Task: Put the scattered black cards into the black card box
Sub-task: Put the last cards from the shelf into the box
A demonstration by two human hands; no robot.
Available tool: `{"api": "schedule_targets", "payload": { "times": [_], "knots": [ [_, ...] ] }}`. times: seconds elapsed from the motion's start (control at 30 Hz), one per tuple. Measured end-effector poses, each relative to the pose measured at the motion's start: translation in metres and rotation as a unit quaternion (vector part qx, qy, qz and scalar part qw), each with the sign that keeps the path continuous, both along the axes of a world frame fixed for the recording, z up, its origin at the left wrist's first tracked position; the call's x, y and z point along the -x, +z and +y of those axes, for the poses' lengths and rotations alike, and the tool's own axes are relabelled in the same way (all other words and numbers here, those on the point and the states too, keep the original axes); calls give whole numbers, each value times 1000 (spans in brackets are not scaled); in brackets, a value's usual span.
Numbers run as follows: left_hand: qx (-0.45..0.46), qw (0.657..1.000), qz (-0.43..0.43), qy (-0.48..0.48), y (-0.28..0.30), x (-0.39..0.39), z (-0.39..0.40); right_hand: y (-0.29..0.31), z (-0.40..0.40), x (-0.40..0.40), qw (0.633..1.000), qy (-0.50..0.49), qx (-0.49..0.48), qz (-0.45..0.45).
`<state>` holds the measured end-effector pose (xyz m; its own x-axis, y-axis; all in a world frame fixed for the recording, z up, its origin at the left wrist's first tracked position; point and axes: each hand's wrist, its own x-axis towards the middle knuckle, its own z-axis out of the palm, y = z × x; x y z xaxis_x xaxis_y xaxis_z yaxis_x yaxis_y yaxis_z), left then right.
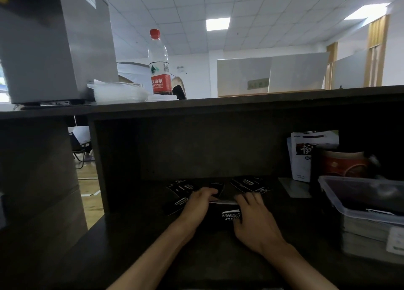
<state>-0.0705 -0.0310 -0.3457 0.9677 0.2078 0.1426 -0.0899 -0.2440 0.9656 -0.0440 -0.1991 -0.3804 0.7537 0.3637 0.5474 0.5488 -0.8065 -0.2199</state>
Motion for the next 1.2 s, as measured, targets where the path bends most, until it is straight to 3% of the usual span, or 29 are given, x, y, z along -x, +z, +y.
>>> {"api": "schedule_targets", "payload": {
  "times": [0.1, 0.23, 0.3, 0.33, 0.4, 0.47, 0.53, 0.67, 0.73, 0.8, 0.9, 1.07, 1.13, 1.2],
  "knots": [
    [-57, 998, 5, 13, -10, -5, -15, -1, 0, -1, 1000, 4, 2, 1],
    [-51, 998, 12, -40, -2, -12, 0, 0, 0, 1, 1000, 8, 4, 2],
    [-138, 989, -10, 44, 4, -19, 25, 1, -1, 1, 1000, 8, 4, -3],
    [-252, 961, -8, 118, 5, -23, 43, 1, -2, 1, 1000, 7, 3, -2],
    [-449, 867, 85, 197, -1, -23, 75, 2, -2, 2, 1000, 7, 5, 1],
    [-497, 830, 180, 179, -10, -18, 92, 3, -1, 3, 1000, 8, 6, 3],
    [-474, 844, 173, 181, -18, -15, 98, 3, -1, 4, 1000, 8, 8, 4],
    [-279, 936, -5, 215, -18, -10, 100, 3, -2, 3, 1000, 1, 14, 0],
    [-241, 946, -97, 194, -11, -6, 91, 2, -1, 3, 1000, -4, 15, 2],
    [-228, 957, -135, 117, -4, 0, 74, 2, -1, 2, 1000, -5, 11, 8],
    [-193, 971, -139, 21, -9, 5, 46, 0, -1, 0, 1000, -1, -3, 21],
    [-123, 987, -55, -87, -15, 2, 24, -2, -2, -3, 1000, -5, 22, 8],
    [-79, 993, -34, -80, -8, 0, 29, -2, -2, -4, 999, -15, 37, 6],
    [-153, 986, -52, 32, -3, -5, 44, -3, -2, -5, 999, -16, 47, 0]
  ]
}}
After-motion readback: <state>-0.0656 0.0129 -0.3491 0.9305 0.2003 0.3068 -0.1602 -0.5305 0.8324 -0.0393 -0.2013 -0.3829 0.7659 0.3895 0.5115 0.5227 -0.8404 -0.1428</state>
